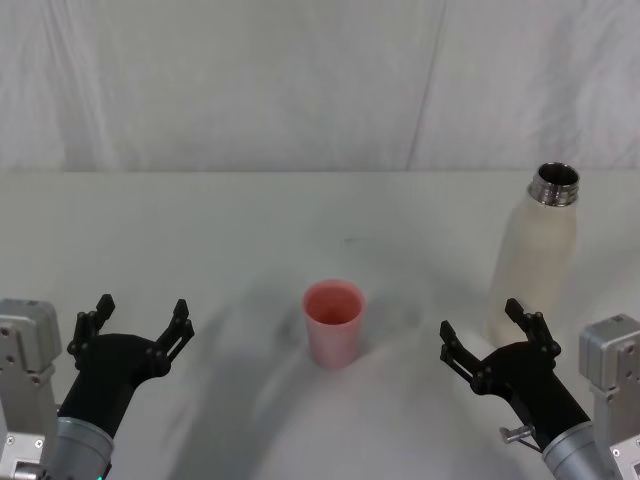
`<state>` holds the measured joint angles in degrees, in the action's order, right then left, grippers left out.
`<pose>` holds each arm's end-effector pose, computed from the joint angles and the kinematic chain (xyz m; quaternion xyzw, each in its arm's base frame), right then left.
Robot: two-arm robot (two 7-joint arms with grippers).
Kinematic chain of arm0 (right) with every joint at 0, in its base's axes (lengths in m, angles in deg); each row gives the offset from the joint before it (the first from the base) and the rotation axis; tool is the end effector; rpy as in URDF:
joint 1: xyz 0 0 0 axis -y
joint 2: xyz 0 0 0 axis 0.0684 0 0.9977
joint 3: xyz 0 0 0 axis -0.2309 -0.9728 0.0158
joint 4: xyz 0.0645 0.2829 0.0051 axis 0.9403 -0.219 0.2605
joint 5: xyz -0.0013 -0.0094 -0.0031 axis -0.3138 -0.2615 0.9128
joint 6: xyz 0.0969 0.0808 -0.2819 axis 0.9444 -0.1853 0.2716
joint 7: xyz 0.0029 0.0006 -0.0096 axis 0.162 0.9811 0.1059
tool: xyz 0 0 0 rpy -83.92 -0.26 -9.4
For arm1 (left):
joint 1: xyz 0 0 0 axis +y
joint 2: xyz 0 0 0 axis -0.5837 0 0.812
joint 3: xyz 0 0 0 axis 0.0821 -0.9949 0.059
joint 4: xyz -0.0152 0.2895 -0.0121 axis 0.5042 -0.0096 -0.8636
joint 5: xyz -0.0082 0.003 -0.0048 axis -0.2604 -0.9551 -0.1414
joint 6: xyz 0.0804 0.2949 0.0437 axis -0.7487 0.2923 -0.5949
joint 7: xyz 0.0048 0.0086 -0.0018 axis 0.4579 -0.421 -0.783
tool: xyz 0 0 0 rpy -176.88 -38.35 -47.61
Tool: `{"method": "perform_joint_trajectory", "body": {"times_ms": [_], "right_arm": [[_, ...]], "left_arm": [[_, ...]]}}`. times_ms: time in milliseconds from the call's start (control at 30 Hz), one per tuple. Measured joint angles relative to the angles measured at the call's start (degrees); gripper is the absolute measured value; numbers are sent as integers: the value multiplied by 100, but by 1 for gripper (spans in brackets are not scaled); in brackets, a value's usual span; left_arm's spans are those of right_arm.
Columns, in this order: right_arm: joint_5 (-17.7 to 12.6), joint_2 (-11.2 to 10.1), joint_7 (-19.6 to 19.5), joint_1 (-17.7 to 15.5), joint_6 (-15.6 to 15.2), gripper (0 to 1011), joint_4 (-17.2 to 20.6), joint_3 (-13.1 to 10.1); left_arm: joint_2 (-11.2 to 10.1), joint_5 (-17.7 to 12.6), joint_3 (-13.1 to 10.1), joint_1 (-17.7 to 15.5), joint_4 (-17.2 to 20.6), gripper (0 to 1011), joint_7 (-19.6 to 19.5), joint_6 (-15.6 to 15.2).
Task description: Grasp the thermos with one hand and pour water into the cup lid.
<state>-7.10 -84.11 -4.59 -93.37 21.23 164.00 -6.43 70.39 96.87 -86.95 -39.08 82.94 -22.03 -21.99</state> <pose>0.2823 0.0342 -0.3217 0.0229 -0.0299 -0.5443 0.8381 0.2530 0.0376 -0.2853 -0.0173 0.0064 0.6616 0.7496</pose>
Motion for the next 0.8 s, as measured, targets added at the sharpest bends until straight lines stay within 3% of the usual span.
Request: {"method": "perform_joint_trajectory", "body": {"times_ms": [800], "right_arm": [[4, 1, -2, -9, 3, 1001, 1, -7]], "left_arm": [[0, 0, 0, 0, 0, 1001, 0, 0]]}}
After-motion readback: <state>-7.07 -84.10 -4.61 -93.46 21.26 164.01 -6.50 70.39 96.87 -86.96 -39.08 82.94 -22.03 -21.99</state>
